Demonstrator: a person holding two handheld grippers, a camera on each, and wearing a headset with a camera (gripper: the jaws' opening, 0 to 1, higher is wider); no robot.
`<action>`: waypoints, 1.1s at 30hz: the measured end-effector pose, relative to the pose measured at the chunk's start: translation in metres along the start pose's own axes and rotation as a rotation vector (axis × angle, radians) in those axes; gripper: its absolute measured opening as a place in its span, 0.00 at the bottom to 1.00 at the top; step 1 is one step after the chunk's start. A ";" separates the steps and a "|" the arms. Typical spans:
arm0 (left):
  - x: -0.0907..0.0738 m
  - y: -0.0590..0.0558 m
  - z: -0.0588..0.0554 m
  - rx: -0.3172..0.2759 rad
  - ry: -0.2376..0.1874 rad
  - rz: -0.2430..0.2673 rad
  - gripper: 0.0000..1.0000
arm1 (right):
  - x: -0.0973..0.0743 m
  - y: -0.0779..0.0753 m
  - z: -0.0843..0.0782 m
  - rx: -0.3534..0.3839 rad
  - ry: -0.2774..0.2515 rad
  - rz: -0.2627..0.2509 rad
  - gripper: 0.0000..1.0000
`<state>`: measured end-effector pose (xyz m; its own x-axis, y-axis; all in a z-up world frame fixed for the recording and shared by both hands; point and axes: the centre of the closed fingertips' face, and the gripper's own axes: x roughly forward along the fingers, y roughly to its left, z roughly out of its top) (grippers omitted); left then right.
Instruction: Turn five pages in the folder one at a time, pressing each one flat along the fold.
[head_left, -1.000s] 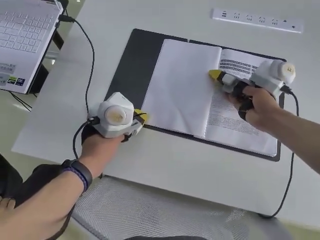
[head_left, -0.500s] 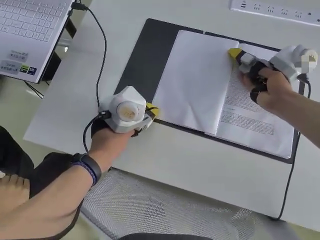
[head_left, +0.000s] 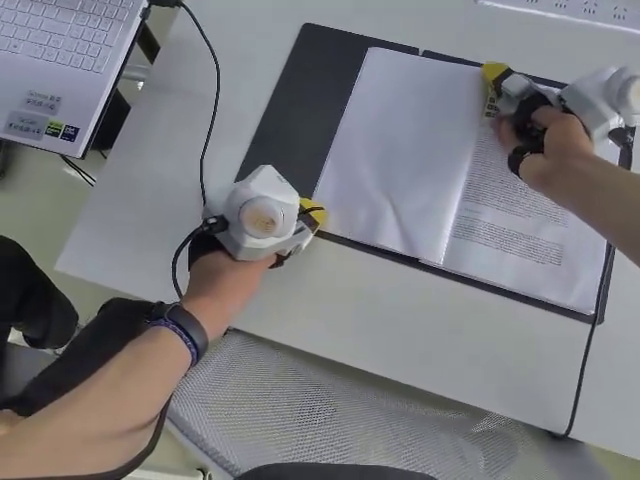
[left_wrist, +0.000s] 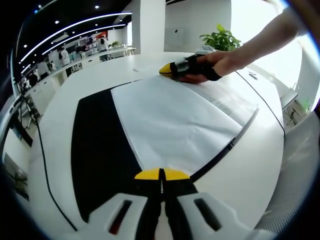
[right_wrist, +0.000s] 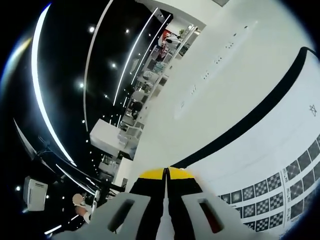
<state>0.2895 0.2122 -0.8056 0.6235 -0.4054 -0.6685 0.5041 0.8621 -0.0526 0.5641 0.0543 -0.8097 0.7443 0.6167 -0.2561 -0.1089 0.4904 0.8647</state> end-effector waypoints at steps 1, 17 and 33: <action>0.000 0.000 0.000 0.000 0.000 0.000 0.00 | 0.001 0.000 0.001 0.004 -0.006 -0.002 0.00; 0.001 0.000 0.000 -0.009 -0.002 0.005 0.00 | -0.001 0.007 0.000 -0.022 -0.009 -0.005 0.00; 0.001 0.000 0.000 -0.018 -0.010 0.007 0.00 | -0.030 0.019 -0.033 -0.114 0.111 0.070 0.00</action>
<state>0.2900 0.2116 -0.8069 0.6329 -0.4019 -0.6618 0.4887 0.8703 -0.0613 0.5176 0.0654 -0.7998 0.6555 0.7130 -0.2488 -0.2362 0.5065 0.8292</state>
